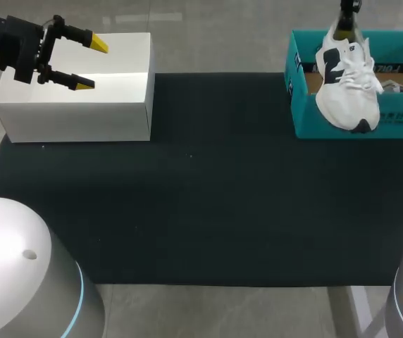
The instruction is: Take the shoe out of the shoebox, open the shoe tongue, remove and reinsert the insole, then place the shoe into the shoebox
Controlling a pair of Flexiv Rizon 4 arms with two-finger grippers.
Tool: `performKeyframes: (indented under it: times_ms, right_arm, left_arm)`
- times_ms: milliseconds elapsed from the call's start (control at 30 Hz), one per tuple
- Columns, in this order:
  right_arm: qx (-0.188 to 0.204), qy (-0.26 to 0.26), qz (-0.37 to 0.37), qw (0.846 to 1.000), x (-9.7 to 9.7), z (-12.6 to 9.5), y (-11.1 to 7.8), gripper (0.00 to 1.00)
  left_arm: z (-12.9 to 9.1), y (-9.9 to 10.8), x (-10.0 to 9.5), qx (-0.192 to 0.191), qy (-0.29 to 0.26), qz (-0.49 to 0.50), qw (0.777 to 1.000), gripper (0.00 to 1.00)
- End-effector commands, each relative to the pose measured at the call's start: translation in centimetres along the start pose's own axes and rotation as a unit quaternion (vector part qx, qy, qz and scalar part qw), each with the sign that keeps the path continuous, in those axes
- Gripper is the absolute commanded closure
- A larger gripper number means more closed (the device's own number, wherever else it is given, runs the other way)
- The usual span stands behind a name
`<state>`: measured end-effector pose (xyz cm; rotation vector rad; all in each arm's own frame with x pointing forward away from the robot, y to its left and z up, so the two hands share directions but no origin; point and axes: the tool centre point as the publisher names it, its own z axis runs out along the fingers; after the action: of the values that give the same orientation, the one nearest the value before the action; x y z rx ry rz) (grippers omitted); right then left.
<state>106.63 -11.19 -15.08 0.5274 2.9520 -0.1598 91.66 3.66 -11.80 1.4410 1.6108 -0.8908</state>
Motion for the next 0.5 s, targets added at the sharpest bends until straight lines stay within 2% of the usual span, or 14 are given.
performKeyframes:
  times_ms: [33,233,367,500]
  right_arm:
    - [0.037,-0.006,0.007,0.999,-1.9,0.1,-2.7,1.0]
    - [0.064,-0.029,-0.01,0.997,-5.9,0.5,-7.2,1.0]
    - [0.064,-0.035,-0.018,0.997,-8.7,1.0,-10.0,1.0]
    - [0.092,-0.039,-0.009,0.995,-11.6,2.2,-11.7,1.0]
  left_arm:
    - [0.0,0.0,-0.1,0.0,0.002,0.0,1.0,0.0]
    - [0.0,0.0,-0.1,0.0,0.002,0.0,1.0,0.0]
    - [0.0,0.0,-0.1,0.0,0.002,0.0,1.0,0.0]
    - [0.0,0.0,-0.1,0.0,0.002,0.0,1.0,0.0]
